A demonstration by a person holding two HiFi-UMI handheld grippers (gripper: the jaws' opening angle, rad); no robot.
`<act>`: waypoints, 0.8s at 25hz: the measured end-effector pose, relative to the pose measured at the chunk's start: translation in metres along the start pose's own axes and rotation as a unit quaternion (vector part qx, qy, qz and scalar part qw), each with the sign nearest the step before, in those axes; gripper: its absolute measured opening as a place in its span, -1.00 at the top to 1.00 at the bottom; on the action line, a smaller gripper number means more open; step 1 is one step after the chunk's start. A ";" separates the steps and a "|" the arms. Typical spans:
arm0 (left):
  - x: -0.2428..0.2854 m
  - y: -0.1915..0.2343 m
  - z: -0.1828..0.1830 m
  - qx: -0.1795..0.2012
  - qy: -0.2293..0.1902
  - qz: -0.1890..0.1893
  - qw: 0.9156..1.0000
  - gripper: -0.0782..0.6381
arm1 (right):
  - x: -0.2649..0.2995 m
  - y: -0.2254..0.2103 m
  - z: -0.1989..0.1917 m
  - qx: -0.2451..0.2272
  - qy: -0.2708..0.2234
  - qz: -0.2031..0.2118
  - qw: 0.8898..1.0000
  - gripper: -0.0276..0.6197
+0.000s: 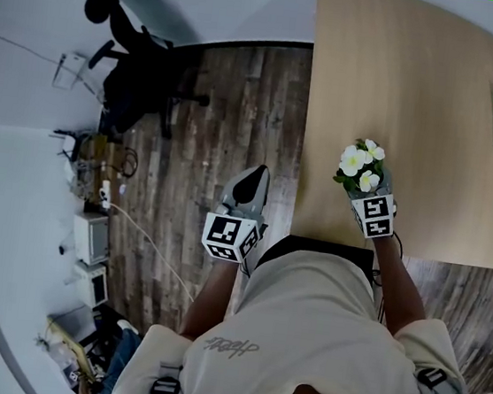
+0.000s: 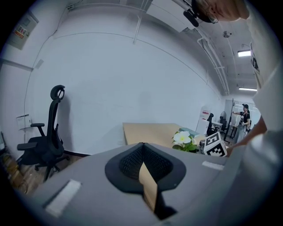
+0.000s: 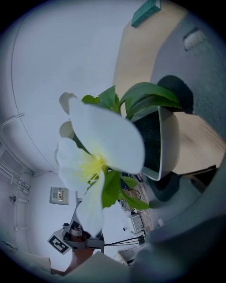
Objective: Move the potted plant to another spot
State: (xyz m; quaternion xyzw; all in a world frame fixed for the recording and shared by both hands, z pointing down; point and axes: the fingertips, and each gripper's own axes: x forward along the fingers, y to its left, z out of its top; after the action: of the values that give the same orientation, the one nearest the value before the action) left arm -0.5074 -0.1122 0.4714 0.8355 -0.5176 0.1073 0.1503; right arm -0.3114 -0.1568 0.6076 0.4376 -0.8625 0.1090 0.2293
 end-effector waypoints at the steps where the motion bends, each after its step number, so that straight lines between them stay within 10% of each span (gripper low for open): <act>1: 0.000 0.002 -0.002 0.000 0.002 -0.001 1.000 0.73 | 0.004 0.000 -0.003 0.002 0.003 -0.001 1.000 -0.14; 20: 0.003 0.044 -0.013 -0.010 0.026 0.005 1.000 0.73 | 0.082 -0.002 -0.038 0.025 0.041 0.006 0.999 -0.14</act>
State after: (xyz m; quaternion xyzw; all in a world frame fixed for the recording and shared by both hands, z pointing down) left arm -0.5457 -0.1285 0.4904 0.8285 -0.5185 0.1245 0.1712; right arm -0.3404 -0.2013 0.6812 0.4333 -0.8520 0.1501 0.2526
